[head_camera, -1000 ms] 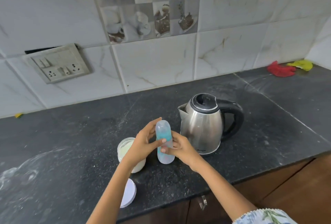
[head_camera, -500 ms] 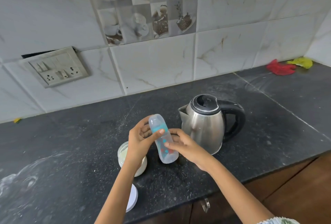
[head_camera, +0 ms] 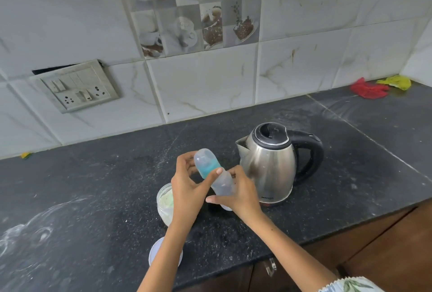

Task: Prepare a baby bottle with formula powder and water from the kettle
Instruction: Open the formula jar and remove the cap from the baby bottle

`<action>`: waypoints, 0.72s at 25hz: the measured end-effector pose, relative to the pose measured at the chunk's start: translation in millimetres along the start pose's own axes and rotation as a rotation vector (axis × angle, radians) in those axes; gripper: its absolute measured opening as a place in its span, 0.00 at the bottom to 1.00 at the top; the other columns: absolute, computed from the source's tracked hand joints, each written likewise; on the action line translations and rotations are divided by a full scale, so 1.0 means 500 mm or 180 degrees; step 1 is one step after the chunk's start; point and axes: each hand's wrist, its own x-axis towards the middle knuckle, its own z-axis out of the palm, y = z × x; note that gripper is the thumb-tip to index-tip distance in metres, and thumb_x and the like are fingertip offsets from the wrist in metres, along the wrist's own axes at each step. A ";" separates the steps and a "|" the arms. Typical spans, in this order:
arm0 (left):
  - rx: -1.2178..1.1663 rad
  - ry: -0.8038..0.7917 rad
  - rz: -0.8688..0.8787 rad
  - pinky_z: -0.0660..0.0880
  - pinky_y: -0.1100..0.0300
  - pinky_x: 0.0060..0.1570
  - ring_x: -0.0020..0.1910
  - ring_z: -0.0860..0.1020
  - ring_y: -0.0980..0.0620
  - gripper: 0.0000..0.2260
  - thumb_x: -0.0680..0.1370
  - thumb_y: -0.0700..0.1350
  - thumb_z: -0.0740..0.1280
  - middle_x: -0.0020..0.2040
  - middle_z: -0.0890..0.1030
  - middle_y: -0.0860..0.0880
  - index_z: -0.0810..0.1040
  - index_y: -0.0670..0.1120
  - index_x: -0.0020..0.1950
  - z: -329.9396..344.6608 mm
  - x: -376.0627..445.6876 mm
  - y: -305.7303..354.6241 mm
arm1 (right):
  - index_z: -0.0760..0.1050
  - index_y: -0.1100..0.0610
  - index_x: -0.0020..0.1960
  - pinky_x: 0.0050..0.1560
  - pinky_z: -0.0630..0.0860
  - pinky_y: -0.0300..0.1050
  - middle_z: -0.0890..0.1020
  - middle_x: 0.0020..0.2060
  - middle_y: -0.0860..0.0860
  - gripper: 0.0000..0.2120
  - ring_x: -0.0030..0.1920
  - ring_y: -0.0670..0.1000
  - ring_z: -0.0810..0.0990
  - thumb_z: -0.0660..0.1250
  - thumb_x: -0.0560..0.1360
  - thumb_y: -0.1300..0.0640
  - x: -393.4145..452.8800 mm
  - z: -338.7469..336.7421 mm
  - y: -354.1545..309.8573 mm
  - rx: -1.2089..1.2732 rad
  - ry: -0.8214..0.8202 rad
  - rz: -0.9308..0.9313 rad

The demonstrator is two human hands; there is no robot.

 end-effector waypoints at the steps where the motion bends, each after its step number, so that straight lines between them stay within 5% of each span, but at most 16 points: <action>1: 0.0035 0.0093 0.0034 0.77 0.66 0.46 0.50 0.80 0.58 0.25 0.67 0.46 0.78 0.53 0.79 0.54 0.71 0.47 0.58 -0.003 -0.005 0.002 | 0.67 0.55 0.53 0.41 0.76 0.43 0.77 0.45 0.47 0.36 0.45 0.49 0.77 0.82 0.55 0.42 -0.001 0.015 0.007 0.0059 0.0072 -0.0011; 8: 0.0330 0.0133 -0.0084 0.73 0.72 0.46 0.50 0.78 0.63 0.25 0.65 0.40 0.79 0.51 0.78 0.57 0.70 0.47 0.55 -0.029 -0.056 -0.002 | 0.66 0.54 0.49 0.42 0.80 0.51 0.78 0.43 0.47 0.36 0.41 0.48 0.80 0.81 0.51 0.42 0.008 0.115 0.066 0.0448 0.0193 -0.0019; 15: 0.0576 -0.0283 -0.0082 0.72 0.70 0.47 0.51 0.77 0.58 0.24 0.65 0.37 0.78 0.48 0.79 0.58 0.69 0.50 0.53 -0.037 -0.144 -0.039 | 0.69 0.53 0.60 0.55 0.76 0.38 0.78 0.53 0.46 0.37 0.55 0.44 0.78 0.79 0.55 0.45 -0.031 0.078 0.116 0.0667 0.0069 -0.0153; 18: 0.0742 -0.0640 -0.0116 0.74 0.66 0.45 0.52 0.78 0.57 0.26 0.65 0.41 0.78 0.51 0.77 0.61 0.67 0.55 0.53 -0.027 -0.182 -0.081 | 0.74 0.54 0.59 0.53 0.78 0.37 0.80 0.50 0.45 0.25 0.52 0.41 0.80 0.79 0.65 0.53 -0.073 0.039 0.142 0.0601 0.0259 -0.0212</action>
